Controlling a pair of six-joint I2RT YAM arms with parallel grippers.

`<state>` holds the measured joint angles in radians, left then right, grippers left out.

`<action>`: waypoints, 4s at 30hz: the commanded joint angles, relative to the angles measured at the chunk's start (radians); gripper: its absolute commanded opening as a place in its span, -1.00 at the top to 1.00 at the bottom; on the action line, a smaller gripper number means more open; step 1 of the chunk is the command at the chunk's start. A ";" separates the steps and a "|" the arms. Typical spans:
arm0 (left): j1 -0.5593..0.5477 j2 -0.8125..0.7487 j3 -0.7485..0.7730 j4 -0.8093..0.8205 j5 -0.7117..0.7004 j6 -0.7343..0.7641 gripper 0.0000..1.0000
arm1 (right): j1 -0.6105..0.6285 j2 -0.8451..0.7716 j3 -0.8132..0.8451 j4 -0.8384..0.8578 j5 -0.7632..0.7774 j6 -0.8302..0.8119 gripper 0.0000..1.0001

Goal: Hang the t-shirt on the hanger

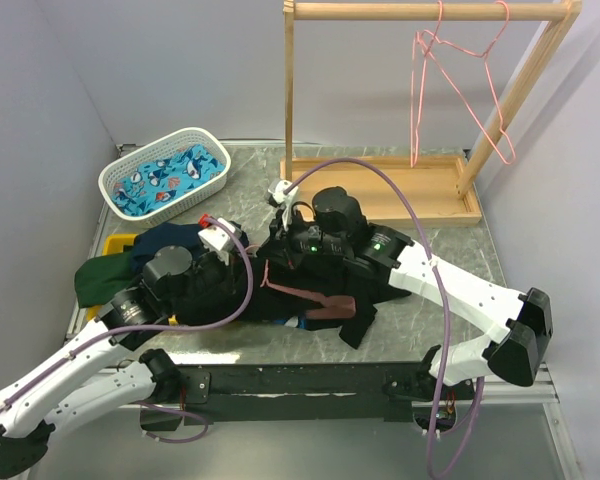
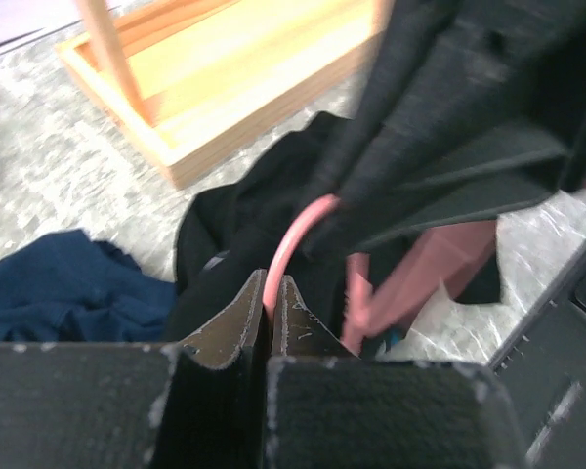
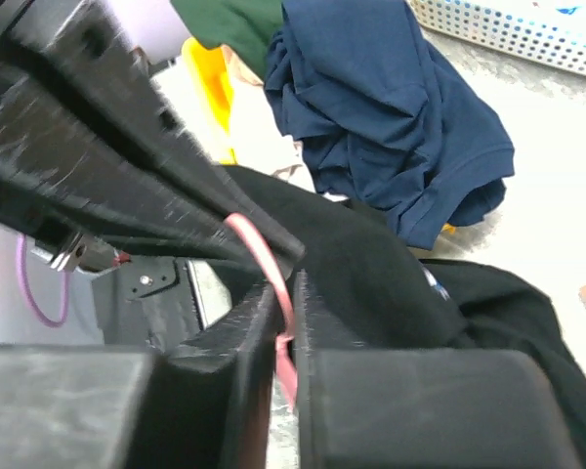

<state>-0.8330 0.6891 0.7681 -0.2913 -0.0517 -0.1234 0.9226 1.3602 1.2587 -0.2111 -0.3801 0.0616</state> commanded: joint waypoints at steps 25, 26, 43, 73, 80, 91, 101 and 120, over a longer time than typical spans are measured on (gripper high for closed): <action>-0.014 -0.111 -0.173 0.125 -0.048 -0.415 -0.02 | 0.067 0.069 0.053 0.085 0.171 0.033 1.00; -0.024 -0.103 -0.177 0.136 -0.057 -0.418 -0.02 | 0.065 0.074 0.059 0.085 0.178 0.035 1.00; -0.063 -0.030 -0.239 0.259 -0.200 -0.430 -0.20 | 0.067 0.116 0.102 0.069 0.187 0.049 1.00; -0.222 -0.086 -0.286 0.323 -0.568 -0.308 0.98 | -0.306 -0.571 -0.447 -0.244 0.418 0.555 -0.28; -0.222 -0.102 -0.267 0.297 -0.642 -0.314 0.98 | -0.312 -0.797 -0.662 -0.149 0.282 0.630 -0.02; -0.222 -0.031 -0.214 0.261 -0.737 -0.373 0.98 | -0.042 -0.682 -0.751 0.044 0.415 0.738 -0.03; -0.222 -0.014 -0.187 0.254 -0.743 -0.369 0.98 | 0.093 -0.434 -0.648 0.001 0.679 0.842 0.00; -0.222 -0.023 -0.171 0.250 -0.734 -0.348 0.98 | 0.235 -0.179 -0.492 -0.165 0.889 0.820 -0.11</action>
<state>-1.0515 0.6777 0.5461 -0.0422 -0.7586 -0.4828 1.1252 1.1458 0.6926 -0.3264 0.4133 0.8948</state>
